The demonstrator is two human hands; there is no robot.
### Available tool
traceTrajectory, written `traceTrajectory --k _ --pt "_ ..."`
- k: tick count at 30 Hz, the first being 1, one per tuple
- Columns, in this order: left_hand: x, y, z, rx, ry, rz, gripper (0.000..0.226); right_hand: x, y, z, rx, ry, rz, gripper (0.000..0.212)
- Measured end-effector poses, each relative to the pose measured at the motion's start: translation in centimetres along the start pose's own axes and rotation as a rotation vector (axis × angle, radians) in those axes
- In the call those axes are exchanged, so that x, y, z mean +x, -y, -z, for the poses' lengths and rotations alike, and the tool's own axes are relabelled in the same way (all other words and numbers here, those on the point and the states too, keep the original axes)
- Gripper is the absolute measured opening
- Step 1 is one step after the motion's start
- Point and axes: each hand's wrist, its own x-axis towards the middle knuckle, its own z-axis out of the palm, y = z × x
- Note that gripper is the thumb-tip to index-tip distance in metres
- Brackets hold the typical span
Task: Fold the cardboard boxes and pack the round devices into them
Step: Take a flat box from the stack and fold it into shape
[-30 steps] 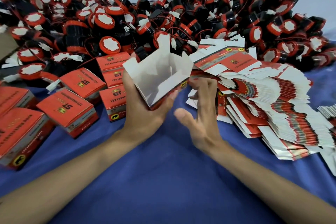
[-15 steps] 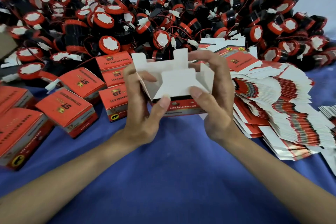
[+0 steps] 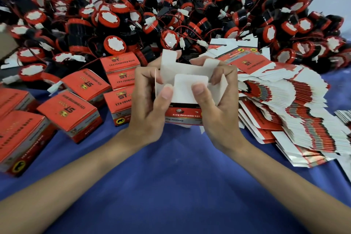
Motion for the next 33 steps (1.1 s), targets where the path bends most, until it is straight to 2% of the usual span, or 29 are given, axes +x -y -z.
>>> traceTrajectory --k 2,5,9,14,18,20,23,24,28,30,32,33 --pt "-0.3 0.7 0.4 -0.054 0.055 -0.033 0.021 0.0 -0.2 0.1 -0.044 -0.028 0.03 0.045" --pt "0.0 1.0 0.4 -0.074 0.0 -0.07 0.009 0.1 -0.4 0.1 -0.1 -0.068 0.08 0.035" --pt "0.6 0.4 0.2 0.067 -0.103 -0.096 0.013 0.1 -0.3 0.0 -0.123 -0.122 0.112 0.034" --pt "0.4 0.4 -0.3 -0.003 -0.076 -0.138 0.006 0.2 -0.3 0.2 -0.163 -0.145 0.126 0.03" --pt "0.4 0.5 -0.5 0.002 -0.075 -0.086 0.001 0.5 0.0 0.2 -0.181 -0.129 0.126 0.033" --pt "0.6 0.2 -0.4 0.019 -0.078 -0.056 0.013 0.4 -0.1 0.0 -0.093 -0.111 0.08 0.04" --pt "0.8 -0.2 -0.4 0.13 0.018 -0.042 0.054 0.1 -0.3 -0.1 -0.058 -0.11 0.041 0.048" --pt "0.9 -0.4 -0.6 0.132 0.028 -0.005 0.06 0.0 -0.4 0.0 -0.053 -0.098 0.039 0.045" --pt "1.0 -1.0 -0.5 -0.035 0.026 0.143 0.043 -0.1 -0.1 0.1 0.013 -0.048 0.002 0.023" --pt "1.3 -1.1 -0.2 -0.084 0.043 0.187 0.03 0.3 0.5 0.2 0.099 -0.059 -0.116 0.014" --pt "1.7 -1.1 0.0 -0.127 0.053 0.215 0.012 0.8 0.8 0.4 0.206 -0.062 -0.252 0.015" --pt "1.9 -1.0 0.0 -0.136 0.044 0.226 0.013 1.0 1.0 0.5 0.254 -0.037 -0.317 0.014"
